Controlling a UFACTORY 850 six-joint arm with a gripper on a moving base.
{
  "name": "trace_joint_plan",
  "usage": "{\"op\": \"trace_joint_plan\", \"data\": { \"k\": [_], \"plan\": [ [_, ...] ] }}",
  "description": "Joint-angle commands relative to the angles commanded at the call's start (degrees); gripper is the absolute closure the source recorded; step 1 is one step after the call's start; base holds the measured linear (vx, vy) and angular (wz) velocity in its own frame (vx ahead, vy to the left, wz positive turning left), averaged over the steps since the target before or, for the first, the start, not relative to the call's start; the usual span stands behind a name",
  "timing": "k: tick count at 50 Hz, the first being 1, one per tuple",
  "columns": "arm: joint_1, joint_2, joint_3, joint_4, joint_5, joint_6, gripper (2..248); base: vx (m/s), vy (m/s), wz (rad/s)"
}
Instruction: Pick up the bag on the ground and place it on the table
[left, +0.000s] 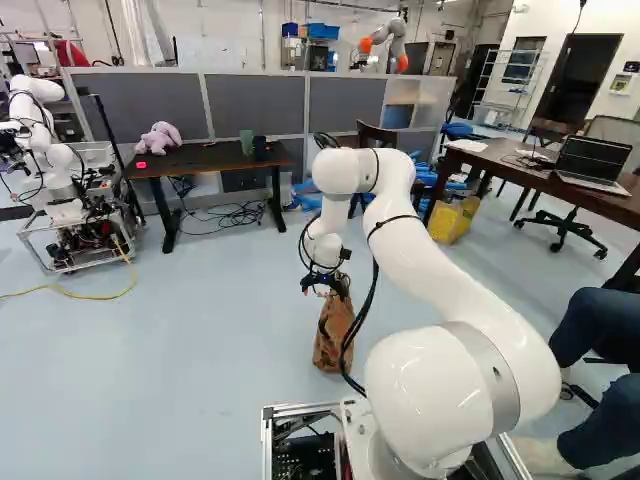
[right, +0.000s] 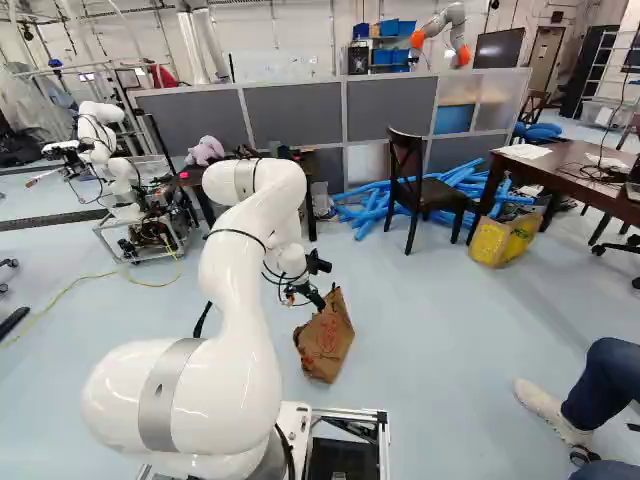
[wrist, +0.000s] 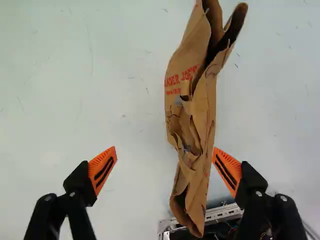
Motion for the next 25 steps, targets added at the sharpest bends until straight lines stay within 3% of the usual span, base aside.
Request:
{"op": "trace_joint_plan", "data": {
  "k": [25],
  "plan": [
    [-0.05,-5.34,-4.54,0.0,0.0,1.17,3,0.0,0.0,0.0]
  ]
}}
